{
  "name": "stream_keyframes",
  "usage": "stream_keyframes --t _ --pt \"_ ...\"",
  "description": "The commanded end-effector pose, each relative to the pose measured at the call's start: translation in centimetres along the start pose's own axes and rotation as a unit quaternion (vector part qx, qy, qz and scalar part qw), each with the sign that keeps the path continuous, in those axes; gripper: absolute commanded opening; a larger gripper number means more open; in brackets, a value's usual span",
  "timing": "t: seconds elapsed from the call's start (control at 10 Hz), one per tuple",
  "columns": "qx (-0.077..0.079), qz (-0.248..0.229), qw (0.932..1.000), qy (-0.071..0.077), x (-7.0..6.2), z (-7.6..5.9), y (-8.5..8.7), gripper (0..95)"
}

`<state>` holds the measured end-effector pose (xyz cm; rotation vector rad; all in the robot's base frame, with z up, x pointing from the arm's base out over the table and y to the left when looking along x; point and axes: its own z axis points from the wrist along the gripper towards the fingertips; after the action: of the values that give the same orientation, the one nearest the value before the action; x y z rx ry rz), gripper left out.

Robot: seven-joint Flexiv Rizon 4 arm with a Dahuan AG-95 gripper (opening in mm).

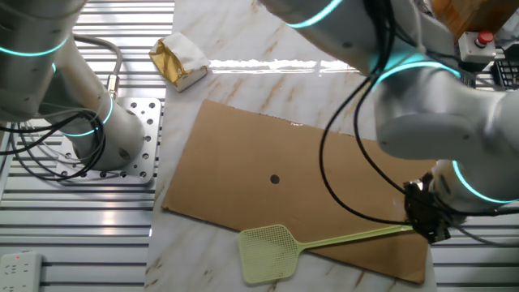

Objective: Swat with a flyswatter

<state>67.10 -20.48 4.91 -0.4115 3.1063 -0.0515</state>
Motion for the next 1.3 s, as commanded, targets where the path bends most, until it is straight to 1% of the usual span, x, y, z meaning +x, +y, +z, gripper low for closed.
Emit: stream_keyframes --t 0.1,0.2,0.4,0.9,1.3 --pt "0.001 -0.001 1.0 -0.001 -0.2 0.7 -0.4 0.0" --pt "0.002 -0.001 1.0 0.0 -0.4 1.1 -0.6 0.0" --pt "0.002 -0.001 1.0 0.001 -0.8 1.3 -0.8 0.0" --pt "0.001 0.001 1.0 0.002 -2.5 0.7 -0.9 0.0" --pt "-0.001 0.0 1.0 0.004 -2.7 0.7 -1.0 0.0"
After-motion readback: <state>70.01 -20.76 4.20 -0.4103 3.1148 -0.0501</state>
